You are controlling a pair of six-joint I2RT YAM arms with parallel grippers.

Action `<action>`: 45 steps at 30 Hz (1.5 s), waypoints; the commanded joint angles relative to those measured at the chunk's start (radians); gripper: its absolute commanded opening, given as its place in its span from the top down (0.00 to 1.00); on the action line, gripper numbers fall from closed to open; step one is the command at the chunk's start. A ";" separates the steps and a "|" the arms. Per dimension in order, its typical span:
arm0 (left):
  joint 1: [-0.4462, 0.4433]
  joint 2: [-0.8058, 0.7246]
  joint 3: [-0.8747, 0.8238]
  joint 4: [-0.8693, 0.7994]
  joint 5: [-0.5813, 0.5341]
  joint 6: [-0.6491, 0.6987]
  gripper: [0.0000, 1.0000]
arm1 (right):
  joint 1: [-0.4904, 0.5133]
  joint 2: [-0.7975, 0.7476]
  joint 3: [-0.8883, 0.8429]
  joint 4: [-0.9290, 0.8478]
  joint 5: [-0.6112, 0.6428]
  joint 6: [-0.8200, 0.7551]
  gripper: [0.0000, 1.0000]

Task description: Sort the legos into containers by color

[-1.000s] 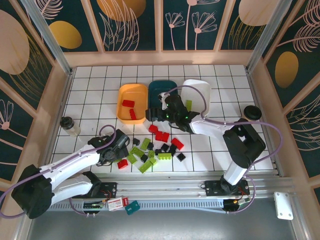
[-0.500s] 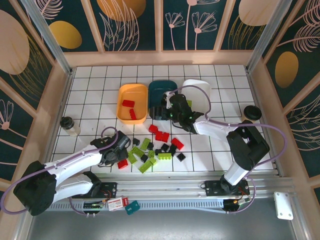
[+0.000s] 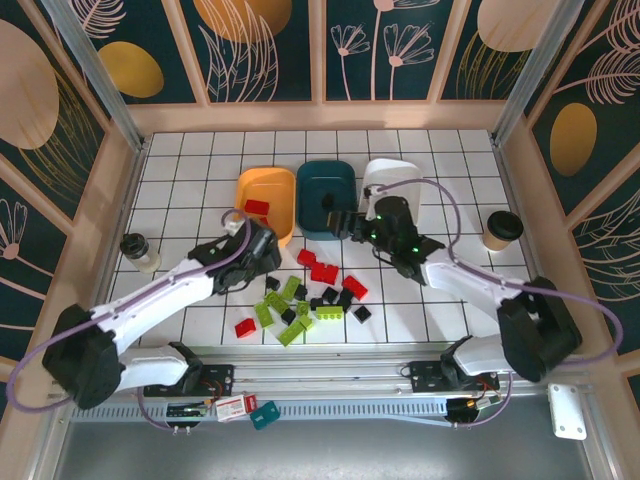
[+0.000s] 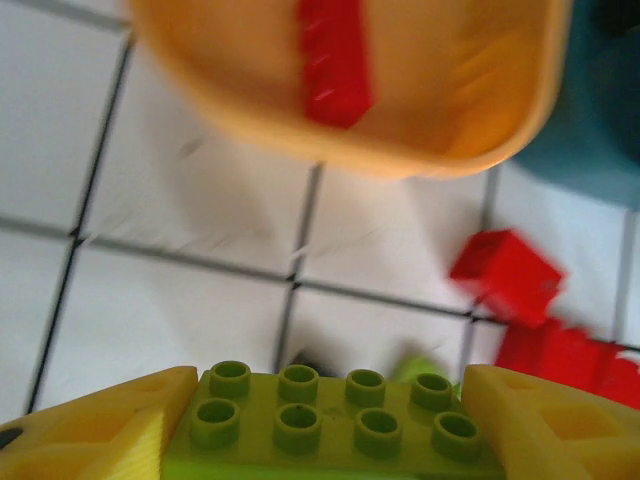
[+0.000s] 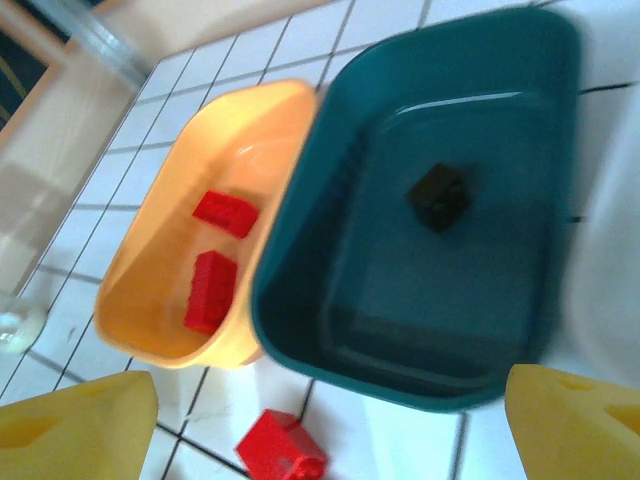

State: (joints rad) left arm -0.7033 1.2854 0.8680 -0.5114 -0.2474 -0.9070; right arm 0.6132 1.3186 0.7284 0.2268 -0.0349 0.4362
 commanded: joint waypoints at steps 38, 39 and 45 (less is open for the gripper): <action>-0.002 0.752 0.990 0.357 0.240 0.178 0.09 | -0.050 -0.428 -0.171 -0.242 0.035 -0.017 0.14; 0.001 0.684 0.903 0.382 0.216 0.191 0.08 | -0.028 -0.405 -0.169 -0.230 0.008 -0.033 0.14; 0.004 0.280 0.439 0.406 0.015 0.240 0.01 | 0.200 -0.193 -0.093 -0.183 -0.025 -0.164 0.14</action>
State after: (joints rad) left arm -0.6937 1.6863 1.4399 -0.1429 -0.1104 -0.7097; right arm 0.7357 1.0592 0.5819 -0.0086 -0.0074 0.3649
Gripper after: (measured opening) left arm 0.986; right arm 0.856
